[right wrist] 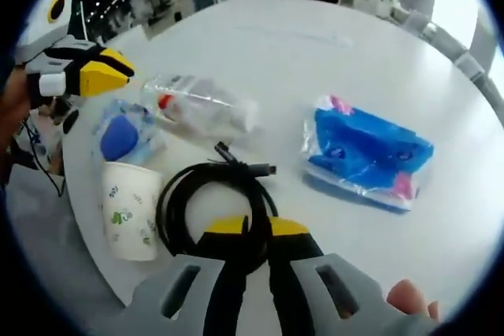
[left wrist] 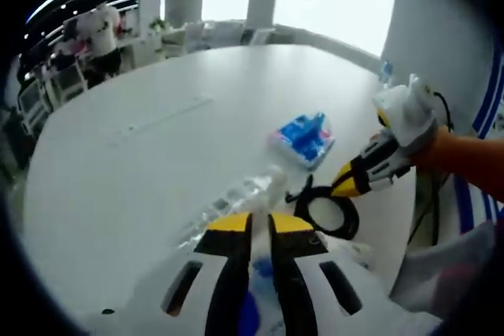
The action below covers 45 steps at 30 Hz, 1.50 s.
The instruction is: Arrange the tabletop items into an orderly group along one side of the table until the central work area is clear of visible clutter.
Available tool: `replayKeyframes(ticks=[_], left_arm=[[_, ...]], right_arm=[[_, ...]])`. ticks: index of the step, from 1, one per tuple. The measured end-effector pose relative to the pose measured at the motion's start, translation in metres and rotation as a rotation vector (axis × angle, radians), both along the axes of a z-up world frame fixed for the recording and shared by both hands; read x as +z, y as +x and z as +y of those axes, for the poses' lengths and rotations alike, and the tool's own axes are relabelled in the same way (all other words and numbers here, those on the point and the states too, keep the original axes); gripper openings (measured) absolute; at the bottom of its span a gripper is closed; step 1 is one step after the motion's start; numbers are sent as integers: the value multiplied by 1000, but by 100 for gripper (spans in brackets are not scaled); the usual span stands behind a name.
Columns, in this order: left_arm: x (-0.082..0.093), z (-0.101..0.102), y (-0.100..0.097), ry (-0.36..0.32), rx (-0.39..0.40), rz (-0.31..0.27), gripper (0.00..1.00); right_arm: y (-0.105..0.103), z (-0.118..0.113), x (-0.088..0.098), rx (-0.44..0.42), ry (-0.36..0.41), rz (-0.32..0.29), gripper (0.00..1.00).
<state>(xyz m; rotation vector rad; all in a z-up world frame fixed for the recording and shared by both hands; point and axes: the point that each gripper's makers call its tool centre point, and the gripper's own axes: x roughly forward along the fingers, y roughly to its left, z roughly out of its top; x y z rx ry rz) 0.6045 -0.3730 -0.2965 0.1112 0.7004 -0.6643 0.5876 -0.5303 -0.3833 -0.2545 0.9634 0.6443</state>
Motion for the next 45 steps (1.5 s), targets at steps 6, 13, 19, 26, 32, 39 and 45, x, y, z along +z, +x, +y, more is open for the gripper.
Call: replayKeyframes(ticks=[6,13,19,26,32,39,45], left_arm=[[14,11,-5,-46,-13,-55,10],[16,20,-11,-74,-18,-74,20],[15,20,-16,-64,-45,-79,30],[18,18,-15,19,-147,-111,37],[19,12,-11,69,-224,-115,39],[12,8,-10,148,-353,-110,44],[-2,3,-9,217,-477,-94,47]], right_arm=[[1,-3,16,-7,20,-69,16],[1,1,30,8,31,-124,25],[-1,9,41,33,40,-154,30],[-6,17,54,56,64,-191,36],[-10,19,60,58,81,-212,41],[-18,21,70,76,118,-232,52],[-34,26,86,130,197,-269,72]])
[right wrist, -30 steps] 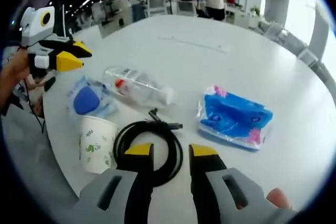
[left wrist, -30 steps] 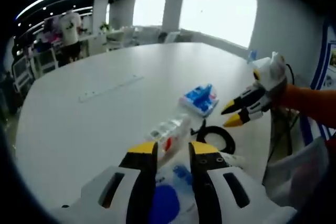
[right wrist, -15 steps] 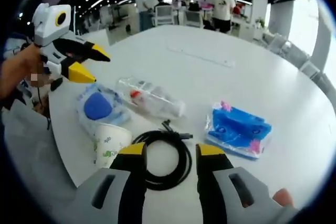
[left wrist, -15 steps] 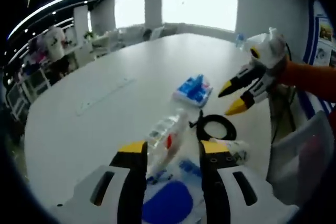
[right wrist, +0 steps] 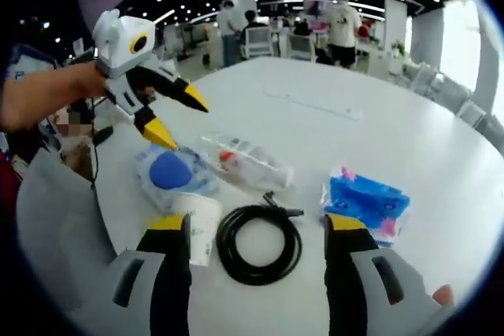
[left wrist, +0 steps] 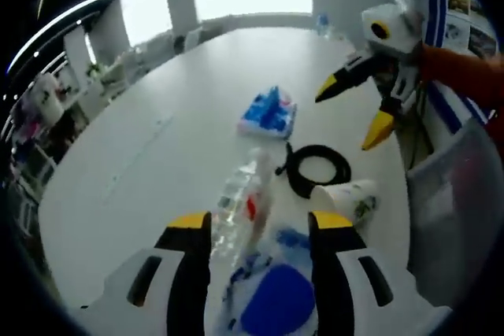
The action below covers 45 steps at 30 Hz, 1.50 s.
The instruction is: Arrange the tabletop items into an orderly group along one side of the table until the central work area is clear of visible clutter.
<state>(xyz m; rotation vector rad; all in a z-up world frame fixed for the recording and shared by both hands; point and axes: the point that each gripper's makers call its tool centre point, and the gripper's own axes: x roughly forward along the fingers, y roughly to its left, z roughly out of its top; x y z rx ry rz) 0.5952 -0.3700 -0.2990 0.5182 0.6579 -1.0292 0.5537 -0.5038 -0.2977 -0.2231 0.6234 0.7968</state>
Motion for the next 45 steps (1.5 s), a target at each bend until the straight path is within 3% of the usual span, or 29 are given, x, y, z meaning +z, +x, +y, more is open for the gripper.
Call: replayKeyframes(ticks=[16,29,45], left_arm=[[-33,-10,30,124,-131,45,52],[-60,-34,43,193,-233,86,55],[-86,-46,46,242,-267,108,53]], right_arm=[[-41,17,9,34,124,-13,91],[-45,11,9,-6,163,-17,90],[-46,9,5,-25,189,-4,90]])
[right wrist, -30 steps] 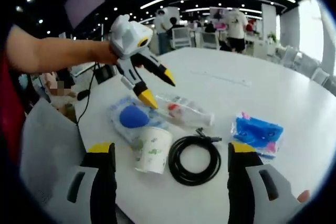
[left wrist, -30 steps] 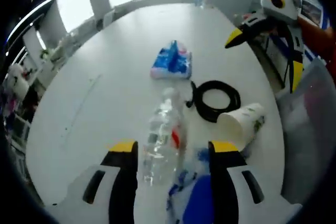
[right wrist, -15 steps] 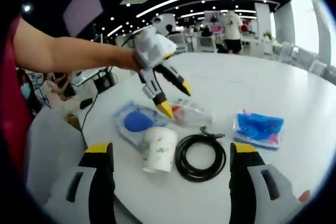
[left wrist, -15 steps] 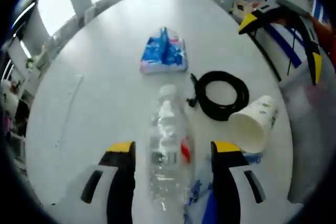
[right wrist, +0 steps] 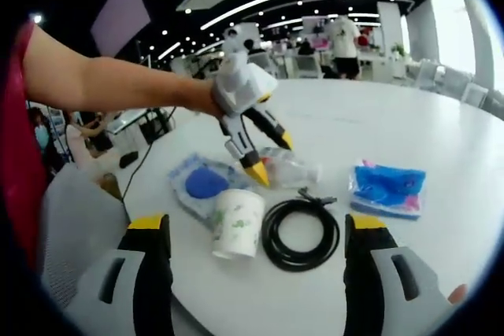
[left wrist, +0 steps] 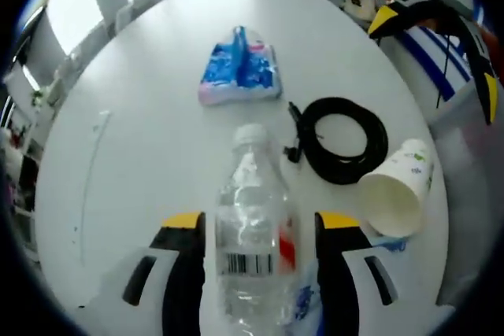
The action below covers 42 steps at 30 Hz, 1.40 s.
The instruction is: Arrange the tabletop items into an orderly group along one side of the table until the central work area is clear of visible clutter.
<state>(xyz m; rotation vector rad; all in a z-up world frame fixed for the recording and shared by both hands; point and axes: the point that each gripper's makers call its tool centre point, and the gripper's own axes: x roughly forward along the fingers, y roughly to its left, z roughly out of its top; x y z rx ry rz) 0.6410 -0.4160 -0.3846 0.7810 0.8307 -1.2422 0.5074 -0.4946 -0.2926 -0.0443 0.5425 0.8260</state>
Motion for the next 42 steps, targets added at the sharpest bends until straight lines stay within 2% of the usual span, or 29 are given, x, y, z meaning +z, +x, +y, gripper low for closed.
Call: replayKeyframes(ticks=[13,25,31,42], left_arm=[[-13,-3,0,41,-21,-1,51],[-14,-3,3,51,-39,2,42],[-13,-3,3,44,-36,-1,41],[-4,-1,8,-19,-8,-10,37]], right_arm=[[-4,0,-1,-3,9,5,89],[-2,0,2,-6,9,-2,89],[-1,2,3,-4,11,-3,88],[1,3,4,-1,6,-2,88]])
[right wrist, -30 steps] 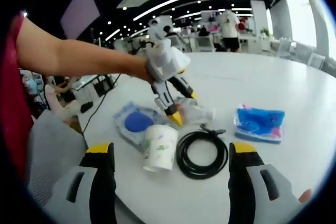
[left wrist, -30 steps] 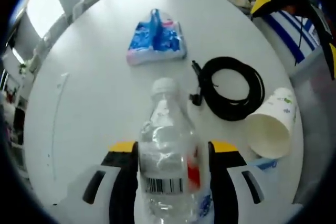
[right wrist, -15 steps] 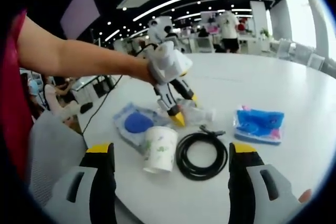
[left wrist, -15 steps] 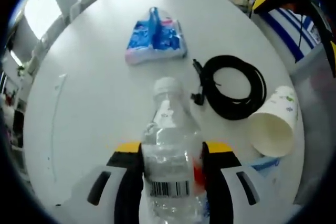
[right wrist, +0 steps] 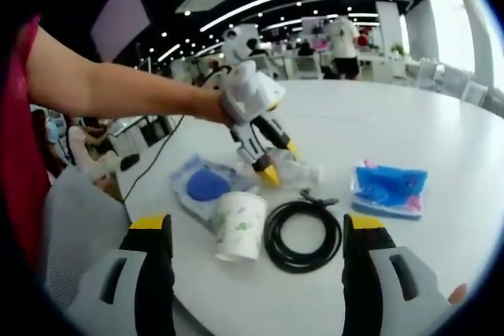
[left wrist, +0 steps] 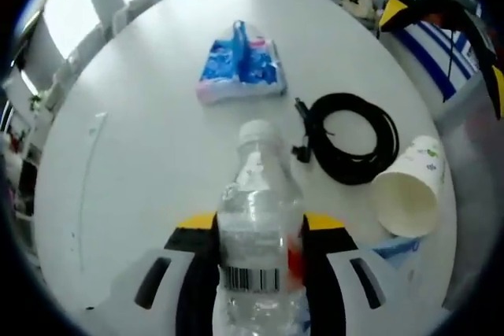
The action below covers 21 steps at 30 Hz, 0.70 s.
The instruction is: Arrange the tabletop items into an orderly group along one side of the table until the central work area is clear of visible clutter.
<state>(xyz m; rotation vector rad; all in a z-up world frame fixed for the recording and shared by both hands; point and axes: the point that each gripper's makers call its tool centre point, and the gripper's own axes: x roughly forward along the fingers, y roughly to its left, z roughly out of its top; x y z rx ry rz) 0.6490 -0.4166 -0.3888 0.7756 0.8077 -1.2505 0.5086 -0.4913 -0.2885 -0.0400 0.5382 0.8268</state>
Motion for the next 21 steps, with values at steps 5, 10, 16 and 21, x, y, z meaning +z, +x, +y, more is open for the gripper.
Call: replayKeyframes(ticks=[5,10,16,21], left_arm=[[4,3,2,-23,12,-6,37],[17,6,6,-59,26,-22,37],[27,18,12,-90,62,-46,37],[37,28,14,-131,96,-56,37]], right_arm=[[3,4,1,8,-4,-1,88],[5,9,3,24,-15,-3,88],[8,15,11,42,-23,-19,88],[6,20,15,61,-39,-26,87]])
